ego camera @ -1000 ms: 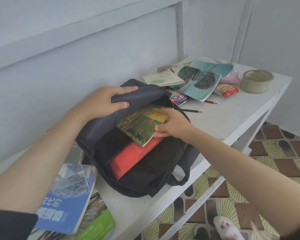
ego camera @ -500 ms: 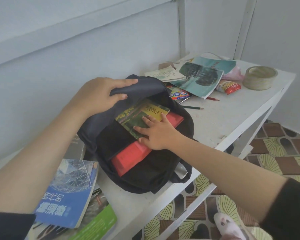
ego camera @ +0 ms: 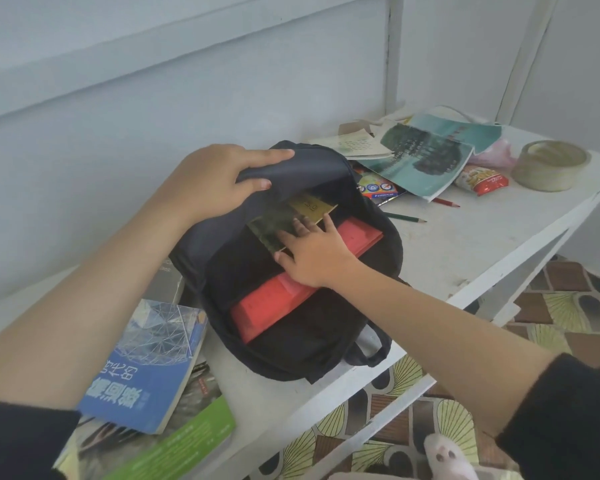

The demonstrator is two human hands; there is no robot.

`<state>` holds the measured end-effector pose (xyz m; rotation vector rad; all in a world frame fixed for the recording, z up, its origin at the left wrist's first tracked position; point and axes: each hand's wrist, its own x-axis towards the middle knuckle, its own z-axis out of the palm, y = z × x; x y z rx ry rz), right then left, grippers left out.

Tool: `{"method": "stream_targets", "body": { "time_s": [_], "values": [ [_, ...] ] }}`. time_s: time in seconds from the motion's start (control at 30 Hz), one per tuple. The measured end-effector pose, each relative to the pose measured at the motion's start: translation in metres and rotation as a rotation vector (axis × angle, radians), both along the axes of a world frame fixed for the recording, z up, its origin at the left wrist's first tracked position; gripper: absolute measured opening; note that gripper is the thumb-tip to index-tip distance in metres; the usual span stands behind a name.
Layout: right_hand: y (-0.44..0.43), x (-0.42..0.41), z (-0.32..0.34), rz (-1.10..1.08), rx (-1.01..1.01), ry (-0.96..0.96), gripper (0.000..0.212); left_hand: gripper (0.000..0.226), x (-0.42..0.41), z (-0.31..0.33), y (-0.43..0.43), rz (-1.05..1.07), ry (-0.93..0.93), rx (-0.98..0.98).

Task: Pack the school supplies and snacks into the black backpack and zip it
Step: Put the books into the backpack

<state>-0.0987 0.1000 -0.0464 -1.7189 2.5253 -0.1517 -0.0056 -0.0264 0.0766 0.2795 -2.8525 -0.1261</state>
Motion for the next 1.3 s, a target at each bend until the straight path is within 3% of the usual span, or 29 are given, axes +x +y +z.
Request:
{"method": "stream_targets", "body": {
  "time_s": [0.17, 0.43, 0.6, 0.67, 0.8, 0.9, 0.97, 1.13, 1.3],
  "values": [
    [-0.005, -0.007, -0.006, -0.012, 0.129, -0.008, 0.058, 0.051, 0.001, -0.001, 0.010, 0.009, -0.013, 0.033],
    [-0.028, -0.011, -0.001, -0.015, 0.169, 0.074, 0.057, 0.050, 0.007, 0.000, 0.023, 0.057, 0.005, 0.028],
    [-0.020, -0.017, 0.002, 0.080, 0.164, -0.029, 0.063, 0.053, 0.005, -0.002, 0.023, 0.122, -0.007, 0.048],
    [0.001, -0.024, 0.005, 0.162, 0.075, -0.093, 0.063, 0.053, 0.002, -0.007, 0.020, 0.151, -0.019, 0.073],
    [0.057, -0.050, 0.010, 0.285, -0.370, -0.308, 0.037, 0.054, -0.007, -0.026, 0.014, 0.229, -0.065, 0.137],
    [0.089, -0.079, 0.005, 0.151, -0.690, -0.477, 0.027, 0.051, -0.012, -0.046, 0.018, 0.296, -0.128, 0.177],
    [0.093, -0.105, -0.001, -0.018, -0.790, -0.548, 0.024, 0.046, -0.015, -0.060, 0.028, 0.320, -0.101, 0.177],
    [0.066, -0.175, -0.010, -0.162, -0.733, -0.239, 0.025, 0.056, -0.021, -0.089, 0.056, 0.395, 0.134, 0.289],
    [0.025, -0.218, -0.006, -0.027, -0.450, 0.027, 0.053, 0.059, -0.022, -0.107, 0.064, 0.459, 0.062, 0.315]
  ]
}}
